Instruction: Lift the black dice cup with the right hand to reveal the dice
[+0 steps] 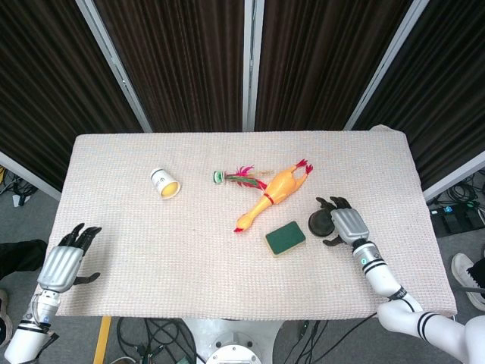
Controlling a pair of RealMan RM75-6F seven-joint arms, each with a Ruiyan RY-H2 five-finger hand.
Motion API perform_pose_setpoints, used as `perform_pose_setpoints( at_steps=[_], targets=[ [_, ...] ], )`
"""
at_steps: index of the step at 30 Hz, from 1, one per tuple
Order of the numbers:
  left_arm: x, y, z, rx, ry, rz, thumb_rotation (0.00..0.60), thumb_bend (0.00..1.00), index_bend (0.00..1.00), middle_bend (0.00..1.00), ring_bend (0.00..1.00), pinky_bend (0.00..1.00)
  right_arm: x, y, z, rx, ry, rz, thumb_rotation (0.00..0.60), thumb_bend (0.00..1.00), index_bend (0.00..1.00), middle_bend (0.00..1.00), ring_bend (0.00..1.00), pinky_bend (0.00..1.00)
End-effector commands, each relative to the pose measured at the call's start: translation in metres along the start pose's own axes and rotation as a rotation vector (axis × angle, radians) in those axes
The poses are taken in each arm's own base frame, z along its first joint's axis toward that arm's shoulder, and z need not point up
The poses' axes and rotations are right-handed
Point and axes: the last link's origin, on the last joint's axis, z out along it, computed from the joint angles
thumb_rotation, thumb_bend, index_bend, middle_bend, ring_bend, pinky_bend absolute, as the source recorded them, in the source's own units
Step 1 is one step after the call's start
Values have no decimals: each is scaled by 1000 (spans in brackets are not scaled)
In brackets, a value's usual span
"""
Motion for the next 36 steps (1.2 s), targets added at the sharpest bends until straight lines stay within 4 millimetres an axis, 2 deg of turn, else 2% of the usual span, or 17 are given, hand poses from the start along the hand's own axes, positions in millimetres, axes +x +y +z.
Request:
perform_pose_setpoints(
  at_steps=[1,9,16,21,36],
  targets=[
    [1,0,0,-1,2,-1,600,27,92,105,21,212,5,0,-2,-2,10,-2,600,0,0,116,0,0],
    [1,0,-1,-3,3,-2,600,27,92,105,21,212,12,-1,-6,-5,32,4,600,0,0,98,0,0],
    [1,1,0,-7,2,-3,600,26,92,105,21,212,13,-2,-7,0,32,5,600,0,2,148,0,0],
    [2,1,-1,-4,4,-4,600,26,92,105,21,212,12,-4,-6,7,37,3,600,2,46,175,0,0],
    [2,-1,-3,0,8,-2,600,26,92,105,21,212,8,-11,-2,20,42,16,600,56,87,243,0,0]
  ],
)
